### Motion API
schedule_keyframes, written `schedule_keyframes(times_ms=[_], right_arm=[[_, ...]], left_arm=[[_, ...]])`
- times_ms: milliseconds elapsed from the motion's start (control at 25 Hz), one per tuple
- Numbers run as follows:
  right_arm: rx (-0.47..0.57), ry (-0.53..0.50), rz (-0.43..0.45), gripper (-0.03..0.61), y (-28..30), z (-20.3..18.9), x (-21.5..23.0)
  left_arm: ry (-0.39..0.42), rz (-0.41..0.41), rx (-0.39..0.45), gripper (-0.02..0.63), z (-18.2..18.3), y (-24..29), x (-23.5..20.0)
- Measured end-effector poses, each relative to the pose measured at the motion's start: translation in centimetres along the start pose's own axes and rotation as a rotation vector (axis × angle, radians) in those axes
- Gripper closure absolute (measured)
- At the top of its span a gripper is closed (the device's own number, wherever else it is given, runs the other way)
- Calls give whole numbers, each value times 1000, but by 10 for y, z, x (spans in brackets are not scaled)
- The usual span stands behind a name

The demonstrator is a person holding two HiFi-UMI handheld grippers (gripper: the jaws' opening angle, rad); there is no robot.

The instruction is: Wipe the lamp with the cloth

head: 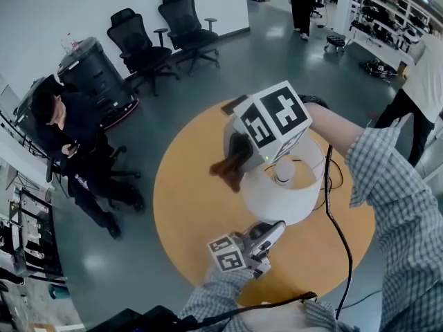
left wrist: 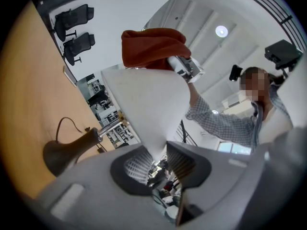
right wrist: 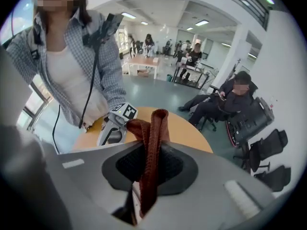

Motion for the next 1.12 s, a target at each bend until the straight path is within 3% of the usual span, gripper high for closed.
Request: schedule_keyframes(times_ms=[160, 280, 520, 720, 920, 1120], right_arm=[[-138, -166, 33, 522, 12, 24, -27], [-156, -264, 11, 522, 12, 36, -43], [-211, -437, -143, 522, 13, 49, -75], [-249, -515, -255, 522, 18, 46, -117], [-288, -490, -370, 522, 18, 41, -150], [-265, -317, -394, 522, 24, 25, -195]], left_arm=[[1, -1, 7, 520, -1, -2, -1], [1, -1, 6, 519, -2, -1, -1], [-5, -1, 10, 520, 2, -4, -4], [-9, -4, 9, 520, 1, -2, -4], [-13, -5, 11, 520, 2, -4, -5], [-18, -7, 10, 520, 5, -7, -6]])
Point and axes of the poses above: the fingertips, and each gripper's own axes: y forward along the fingers, x to its right, z out of its top, the point moved 6 cm from there along -y, backward along the fingers, and after that the axes turned 1 degree about -x, right-handed, at the moved point
